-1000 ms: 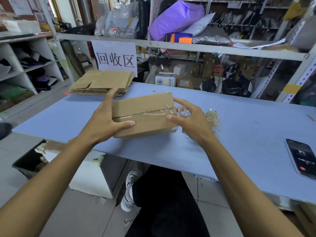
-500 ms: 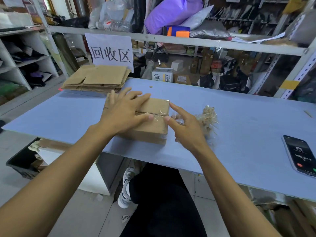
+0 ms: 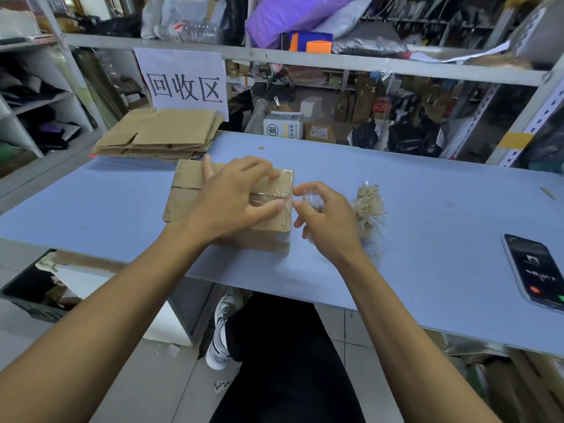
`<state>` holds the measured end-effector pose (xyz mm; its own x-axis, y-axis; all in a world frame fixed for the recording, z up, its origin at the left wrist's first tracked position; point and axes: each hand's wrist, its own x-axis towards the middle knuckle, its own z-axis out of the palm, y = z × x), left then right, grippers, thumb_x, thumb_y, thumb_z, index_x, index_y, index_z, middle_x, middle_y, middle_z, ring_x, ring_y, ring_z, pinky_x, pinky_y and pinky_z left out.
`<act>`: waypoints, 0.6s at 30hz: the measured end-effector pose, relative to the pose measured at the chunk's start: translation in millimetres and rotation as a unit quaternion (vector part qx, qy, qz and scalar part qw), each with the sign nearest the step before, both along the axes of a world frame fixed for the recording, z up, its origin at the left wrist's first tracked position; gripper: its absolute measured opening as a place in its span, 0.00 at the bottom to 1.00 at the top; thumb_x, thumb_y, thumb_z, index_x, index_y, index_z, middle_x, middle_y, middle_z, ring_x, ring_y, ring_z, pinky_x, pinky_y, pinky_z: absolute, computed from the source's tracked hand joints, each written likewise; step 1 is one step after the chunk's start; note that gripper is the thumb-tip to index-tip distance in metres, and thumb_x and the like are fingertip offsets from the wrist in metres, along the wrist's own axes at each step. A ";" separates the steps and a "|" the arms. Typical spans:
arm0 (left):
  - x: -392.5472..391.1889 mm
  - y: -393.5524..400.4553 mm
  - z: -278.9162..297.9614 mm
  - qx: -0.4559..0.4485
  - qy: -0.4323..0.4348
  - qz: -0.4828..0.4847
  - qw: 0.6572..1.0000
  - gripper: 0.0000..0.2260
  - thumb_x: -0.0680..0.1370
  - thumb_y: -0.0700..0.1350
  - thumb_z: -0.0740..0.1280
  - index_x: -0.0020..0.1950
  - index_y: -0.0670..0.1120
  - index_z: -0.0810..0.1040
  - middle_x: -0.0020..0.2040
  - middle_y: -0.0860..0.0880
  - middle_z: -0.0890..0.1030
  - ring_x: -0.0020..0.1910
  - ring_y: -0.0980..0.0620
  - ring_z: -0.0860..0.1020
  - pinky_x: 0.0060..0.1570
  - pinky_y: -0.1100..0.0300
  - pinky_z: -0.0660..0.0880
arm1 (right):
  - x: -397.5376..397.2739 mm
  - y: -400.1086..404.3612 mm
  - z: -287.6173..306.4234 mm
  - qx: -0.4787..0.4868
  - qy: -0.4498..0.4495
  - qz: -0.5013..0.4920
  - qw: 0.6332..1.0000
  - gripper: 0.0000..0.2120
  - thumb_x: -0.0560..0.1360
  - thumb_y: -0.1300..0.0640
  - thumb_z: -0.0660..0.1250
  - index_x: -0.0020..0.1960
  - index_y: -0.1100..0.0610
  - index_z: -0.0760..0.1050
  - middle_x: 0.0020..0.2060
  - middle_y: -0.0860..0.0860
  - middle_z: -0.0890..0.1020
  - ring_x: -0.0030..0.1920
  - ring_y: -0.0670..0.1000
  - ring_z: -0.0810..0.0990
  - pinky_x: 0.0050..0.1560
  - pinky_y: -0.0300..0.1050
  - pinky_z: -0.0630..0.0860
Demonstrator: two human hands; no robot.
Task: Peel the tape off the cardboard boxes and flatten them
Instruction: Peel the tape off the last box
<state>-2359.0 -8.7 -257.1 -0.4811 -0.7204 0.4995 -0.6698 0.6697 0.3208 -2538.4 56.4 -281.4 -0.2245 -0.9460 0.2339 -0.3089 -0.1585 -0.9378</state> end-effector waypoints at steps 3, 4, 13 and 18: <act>-0.4 -2.5 -1.7 -0.006 0.008 -0.003 1.000 0.27 0.69 0.68 0.62 0.61 0.54 0.80 0.64 0.60 0.77 0.66 0.57 0.73 0.70 0.26 0.45 | -1.3 -2.9 -2.0 -0.002 0.005 0.012 1.000 0.04 0.80 0.62 0.67 0.54 0.58 0.78 0.37 0.49 0.80 0.27 0.45 0.78 0.26 0.36 0.71; -0.1 -2.9 -2.0 -0.010 0.007 -0.005 1.000 0.27 0.69 0.68 0.62 0.61 0.54 0.80 0.64 0.59 0.77 0.66 0.57 0.74 0.69 0.26 0.46 | -2.8 -4.0 -0.9 -0.003 0.009 0.022 1.000 0.04 0.79 0.62 0.67 0.54 0.58 0.77 0.37 0.49 0.80 0.28 0.46 0.79 0.27 0.37 0.72; -1.7 -4.9 -1.2 -0.015 0.011 -0.004 1.000 0.27 0.69 0.68 0.62 0.61 0.54 0.80 0.64 0.59 0.76 0.66 0.57 0.73 0.70 0.27 0.44 | -5.8 -10.3 -1.7 0.006 0.004 0.044 0.999 0.06 0.80 0.61 0.65 0.56 0.55 0.75 0.43 0.48 0.79 0.29 0.48 0.79 0.28 0.42 0.72; -2.4 -7.4 -0.3 -0.019 0.007 -0.005 1.000 0.27 0.69 0.68 0.62 0.61 0.54 0.80 0.64 0.58 0.77 0.66 0.56 0.74 0.70 0.26 0.46 | -11.9 -12.1 -5.0 -0.002 -0.009 0.047 0.999 0.04 0.79 0.62 0.67 0.53 0.58 0.78 0.39 0.49 0.80 0.32 0.50 0.80 0.29 0.46 0.75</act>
